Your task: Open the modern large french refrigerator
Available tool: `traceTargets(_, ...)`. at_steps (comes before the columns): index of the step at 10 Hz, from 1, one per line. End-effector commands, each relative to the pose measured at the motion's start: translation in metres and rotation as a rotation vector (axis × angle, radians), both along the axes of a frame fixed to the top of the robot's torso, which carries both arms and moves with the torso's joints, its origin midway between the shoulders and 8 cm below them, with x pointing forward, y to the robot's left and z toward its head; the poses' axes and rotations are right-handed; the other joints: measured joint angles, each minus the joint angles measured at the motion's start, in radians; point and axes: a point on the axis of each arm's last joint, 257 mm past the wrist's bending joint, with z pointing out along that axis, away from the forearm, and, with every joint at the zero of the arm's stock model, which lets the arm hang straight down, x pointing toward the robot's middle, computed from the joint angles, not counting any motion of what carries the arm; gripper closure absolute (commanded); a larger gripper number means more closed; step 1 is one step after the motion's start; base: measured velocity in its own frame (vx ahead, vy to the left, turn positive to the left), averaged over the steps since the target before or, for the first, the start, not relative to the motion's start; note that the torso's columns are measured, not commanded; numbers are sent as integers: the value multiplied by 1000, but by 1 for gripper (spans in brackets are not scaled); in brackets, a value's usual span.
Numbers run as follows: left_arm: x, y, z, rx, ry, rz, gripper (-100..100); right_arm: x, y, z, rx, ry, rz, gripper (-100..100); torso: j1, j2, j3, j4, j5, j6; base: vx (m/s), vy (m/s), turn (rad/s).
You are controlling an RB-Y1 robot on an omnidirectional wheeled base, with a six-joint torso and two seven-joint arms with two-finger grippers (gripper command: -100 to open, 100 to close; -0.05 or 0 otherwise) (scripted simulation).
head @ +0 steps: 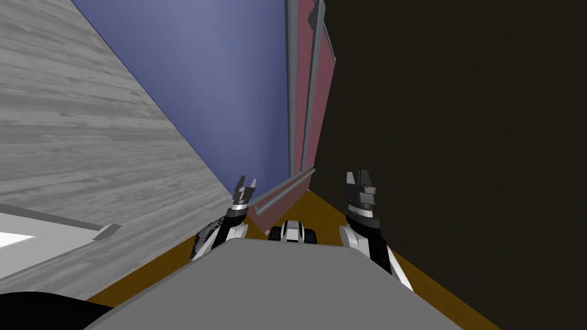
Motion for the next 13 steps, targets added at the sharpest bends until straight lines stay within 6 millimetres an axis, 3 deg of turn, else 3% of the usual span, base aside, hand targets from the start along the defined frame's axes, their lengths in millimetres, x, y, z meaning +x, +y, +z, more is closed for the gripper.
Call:
traceTargets(1,4,7,-21,-54,24,-9,-100,0,0,0,0,0,0,0,-1,-1,-1,0,0,0,119,-140,33)
traceTargets(13,4,41,-99,-278,89,-5,-100,0,0,0,0,0,0,0,2,4,3,2,1,0,90,-121,10)
